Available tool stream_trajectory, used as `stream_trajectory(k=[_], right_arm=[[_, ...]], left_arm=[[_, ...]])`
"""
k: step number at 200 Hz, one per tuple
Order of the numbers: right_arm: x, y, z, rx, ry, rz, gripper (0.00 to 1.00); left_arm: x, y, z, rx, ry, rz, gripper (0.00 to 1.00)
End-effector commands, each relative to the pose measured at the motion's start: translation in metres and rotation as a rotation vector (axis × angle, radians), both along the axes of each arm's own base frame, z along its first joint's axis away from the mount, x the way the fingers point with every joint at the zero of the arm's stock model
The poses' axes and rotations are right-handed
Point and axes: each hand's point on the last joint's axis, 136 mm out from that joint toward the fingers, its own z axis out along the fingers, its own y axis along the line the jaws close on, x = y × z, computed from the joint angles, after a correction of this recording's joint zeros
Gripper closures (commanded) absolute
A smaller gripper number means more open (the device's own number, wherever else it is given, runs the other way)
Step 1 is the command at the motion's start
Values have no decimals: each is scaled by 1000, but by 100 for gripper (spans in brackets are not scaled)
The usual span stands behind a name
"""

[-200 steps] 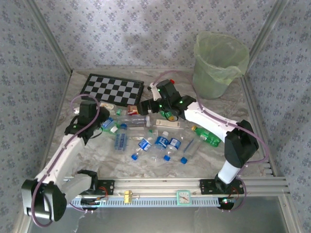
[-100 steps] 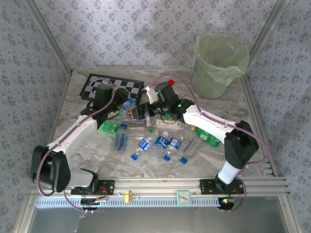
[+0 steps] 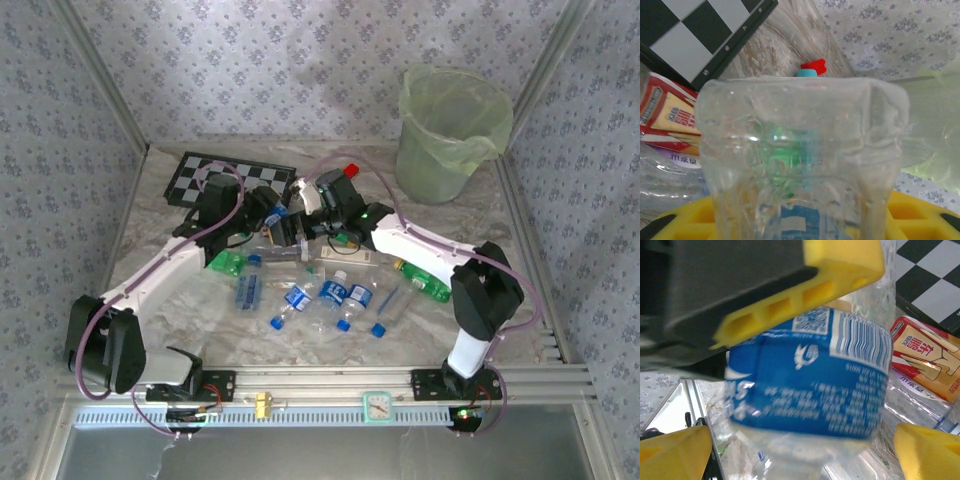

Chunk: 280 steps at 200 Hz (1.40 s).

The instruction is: Put the plastic bottles in the bin

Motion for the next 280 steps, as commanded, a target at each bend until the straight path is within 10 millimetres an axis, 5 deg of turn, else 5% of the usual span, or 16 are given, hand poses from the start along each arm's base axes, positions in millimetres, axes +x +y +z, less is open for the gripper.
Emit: stream_trajectory(k=[1,31,69,116,148,207,280], right_arm=[[10,7,14,36,-23,7,6],[13,10,13,44,-20,4,15],[14,12,13,53,-15,12,39],[14,5,14,48,-17,0,46],[19,-13,17,10,-36,-33,46],[49,-90,54,-58,-135,-193,47],[110,-227,152,-199,-308,-626,48]], left_arm=[[-6,-14,15,-50,-29,-52,58],[-9,-17,13,-54,-24,-69,57],[-12,-17,11,-55,-16,-69,56],[-11,-10,16,-8,-24,-51,10],[-3,12,23,55,-44,-9,6],[4,58,25,237,-96,68,2],[3,52,-20,238,38,38,2]])
